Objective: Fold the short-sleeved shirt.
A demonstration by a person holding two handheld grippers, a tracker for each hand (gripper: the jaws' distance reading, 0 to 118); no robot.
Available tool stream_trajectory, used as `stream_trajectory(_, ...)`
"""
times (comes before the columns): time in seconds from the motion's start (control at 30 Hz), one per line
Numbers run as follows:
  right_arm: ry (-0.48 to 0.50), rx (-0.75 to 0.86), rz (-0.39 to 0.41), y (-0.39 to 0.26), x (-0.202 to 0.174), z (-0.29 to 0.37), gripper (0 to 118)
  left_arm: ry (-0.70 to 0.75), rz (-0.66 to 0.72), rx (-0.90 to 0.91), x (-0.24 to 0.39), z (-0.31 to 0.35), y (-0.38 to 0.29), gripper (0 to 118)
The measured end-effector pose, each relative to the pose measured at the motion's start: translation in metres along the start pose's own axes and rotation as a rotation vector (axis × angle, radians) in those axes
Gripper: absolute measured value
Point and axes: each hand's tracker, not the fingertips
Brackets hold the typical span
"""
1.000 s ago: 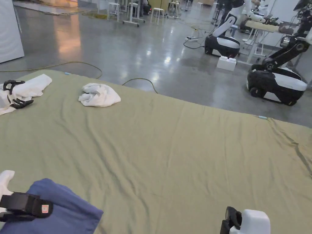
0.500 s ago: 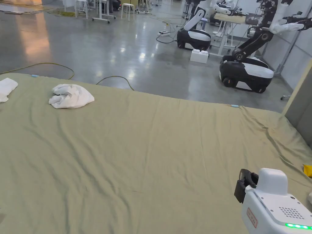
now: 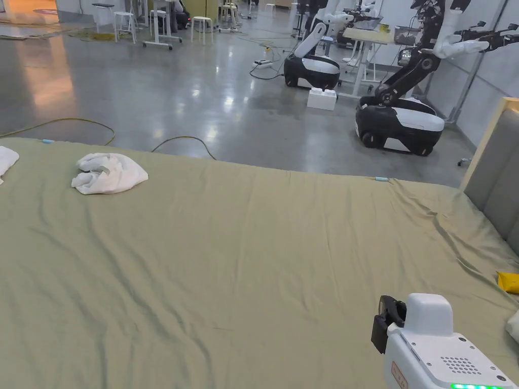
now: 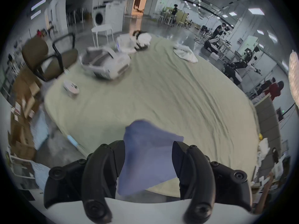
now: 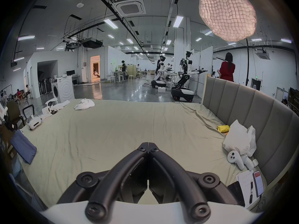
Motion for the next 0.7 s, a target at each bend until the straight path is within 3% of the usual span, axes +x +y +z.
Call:
stream_trajectory(0.13,0.009,0.003,-0.005,0.000,-0.001,0.000,0,0.054,-0.048,0.106,0.003,0.016,0.011,67)
stream_trajectory(0.3,0.018,0.013,-0.016,-0.001,-0.003,0.002,0,-0.127,-0.110,0.197,0.054,0.025,-0.011,67)
stream_trajectory(0.53,0.021,0.025,-0.032,-0.001,-0.004,0.001,0,-0.313,-0.213,0.312,0.175,0.003,-0.076,66)
stream_trajectory(0.7,0.010,0.050,-0.040,0.002,-0.003,0.002,0,-0.294,-0.308,0.446,0.272,0.009,-0.121,65)
